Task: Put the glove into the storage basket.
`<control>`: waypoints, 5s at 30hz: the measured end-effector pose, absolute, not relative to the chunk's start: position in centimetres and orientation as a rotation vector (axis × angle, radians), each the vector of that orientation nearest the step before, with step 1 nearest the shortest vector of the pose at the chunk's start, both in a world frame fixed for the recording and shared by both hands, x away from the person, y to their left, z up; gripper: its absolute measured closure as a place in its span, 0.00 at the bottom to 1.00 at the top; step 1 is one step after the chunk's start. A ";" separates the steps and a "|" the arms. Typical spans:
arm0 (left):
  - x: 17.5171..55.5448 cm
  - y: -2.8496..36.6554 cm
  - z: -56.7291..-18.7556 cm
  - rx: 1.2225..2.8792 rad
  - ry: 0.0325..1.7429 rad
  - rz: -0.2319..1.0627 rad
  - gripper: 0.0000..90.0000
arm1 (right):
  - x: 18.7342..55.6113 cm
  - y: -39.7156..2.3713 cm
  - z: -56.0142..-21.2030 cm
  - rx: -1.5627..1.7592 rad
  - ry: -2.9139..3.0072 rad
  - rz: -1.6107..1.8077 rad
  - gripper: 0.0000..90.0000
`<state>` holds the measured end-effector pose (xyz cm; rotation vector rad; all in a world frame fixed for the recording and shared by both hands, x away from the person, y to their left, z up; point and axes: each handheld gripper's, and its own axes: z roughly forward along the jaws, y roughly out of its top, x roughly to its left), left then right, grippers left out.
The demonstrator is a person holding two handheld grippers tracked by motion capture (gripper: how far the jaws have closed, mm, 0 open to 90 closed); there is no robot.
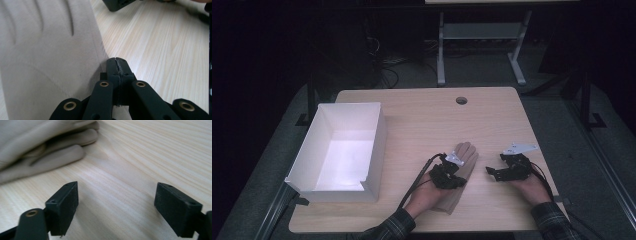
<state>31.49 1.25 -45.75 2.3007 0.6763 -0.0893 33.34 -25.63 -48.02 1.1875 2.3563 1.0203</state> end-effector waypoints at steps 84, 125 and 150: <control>33.1 8.2 -36.8 2.319 0.731 0.004 0.75 | 33.3 -25.5 -48.2 1.191 2.345 1.040 0.17; 34.1 27.1 -28.7 2.018 1.118 0.340 0.75 | 33.3 -25.5 -48.2 1.195 2.343 1.037 0.17; 35.6 31.2 -38.9 2.040 1.396 0.331 0.73 | 33.3 -25.5 -48.2 1.196 2.341 1.037 0.17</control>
